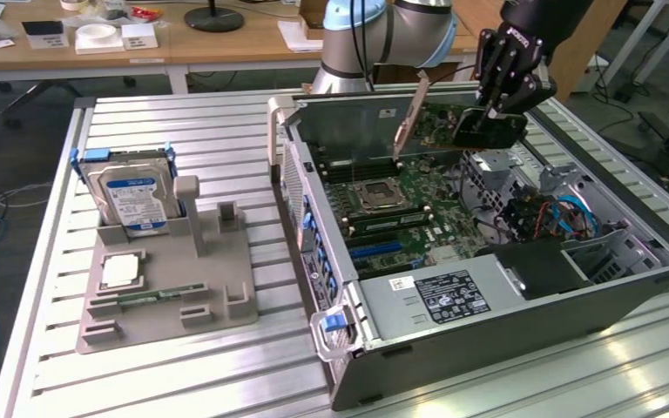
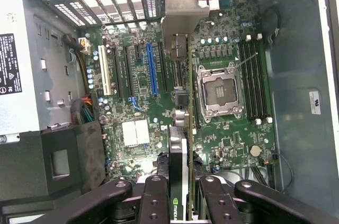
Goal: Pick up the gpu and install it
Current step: 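Insert the gpu into the slot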
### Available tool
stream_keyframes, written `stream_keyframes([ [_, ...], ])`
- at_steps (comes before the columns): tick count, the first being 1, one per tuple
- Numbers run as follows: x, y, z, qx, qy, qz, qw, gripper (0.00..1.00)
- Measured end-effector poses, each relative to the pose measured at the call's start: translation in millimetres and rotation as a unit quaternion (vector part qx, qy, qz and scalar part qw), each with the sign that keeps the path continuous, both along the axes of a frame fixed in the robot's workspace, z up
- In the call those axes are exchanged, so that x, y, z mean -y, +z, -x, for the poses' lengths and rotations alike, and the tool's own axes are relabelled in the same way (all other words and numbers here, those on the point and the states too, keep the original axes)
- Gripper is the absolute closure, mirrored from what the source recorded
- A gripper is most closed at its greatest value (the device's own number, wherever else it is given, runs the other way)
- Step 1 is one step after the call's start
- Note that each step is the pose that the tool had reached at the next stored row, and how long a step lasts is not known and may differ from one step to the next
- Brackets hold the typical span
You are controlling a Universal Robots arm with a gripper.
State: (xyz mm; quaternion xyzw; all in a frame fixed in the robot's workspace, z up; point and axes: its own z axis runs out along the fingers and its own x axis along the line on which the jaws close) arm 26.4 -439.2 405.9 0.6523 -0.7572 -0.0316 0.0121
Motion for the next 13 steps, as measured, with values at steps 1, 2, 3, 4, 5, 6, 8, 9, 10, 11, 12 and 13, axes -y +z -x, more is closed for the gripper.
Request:
stream_keyframes([
  [1,-0.1,0.0,0.0,0.0,0.0,0.0,1.0,0.73],
  [2,-0.2,0.0,0.0,0.0,0.0,0.0001,1.0,0.73],
  [3,-0.4,0.0,0.0,0.0,0.001,0.0,1.0,0.73],
  [4,-0.7,0.0,0.0,0.0,0.001,0.0,1.0,0.73],
  [5,-1.0,0.0,0.0,0.0,0.001,0.0001,1.0,0.73],
  [6,-1.2,0.0,0.0,0.0,0.001,0.0002,1.0,0.73],
  [8,-1.9,0.0,0.0,0.0,0.001,0.0002,1.0,0.73],
  [9,-2.0,0.1,0.0,0.0,0.001,0.0003,1.0,0.73],
  [10,-2.5,0.1,0.0,0.0,0.002,0.0003,1.0,0.73],
  [11,-2.9,0.0,0.0,0.0,0.002,0.0003,1.0,0.73],
  [12,-3.1,0.0,0.0,0.0,0.002,0.0003,1.0,0.73],
  [13,-3.2,0.0,0.0,0.0,0.002,0.0003,1.0,0.73],
])
